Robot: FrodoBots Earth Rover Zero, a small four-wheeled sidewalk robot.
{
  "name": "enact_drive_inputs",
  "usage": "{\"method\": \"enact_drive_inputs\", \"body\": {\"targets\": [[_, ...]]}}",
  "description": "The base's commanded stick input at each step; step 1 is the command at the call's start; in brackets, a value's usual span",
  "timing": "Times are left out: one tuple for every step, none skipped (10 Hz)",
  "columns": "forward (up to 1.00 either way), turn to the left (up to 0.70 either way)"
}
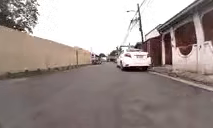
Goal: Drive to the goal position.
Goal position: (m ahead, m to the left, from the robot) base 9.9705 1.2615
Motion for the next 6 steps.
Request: {"method": "enact_drive_inputs", "body": {"targets": [[1.0,0.0],[1.0,0.0],[1.0,0.0],[1.0,0.0],[1.0,0.0],[1.0,0.0]]}}
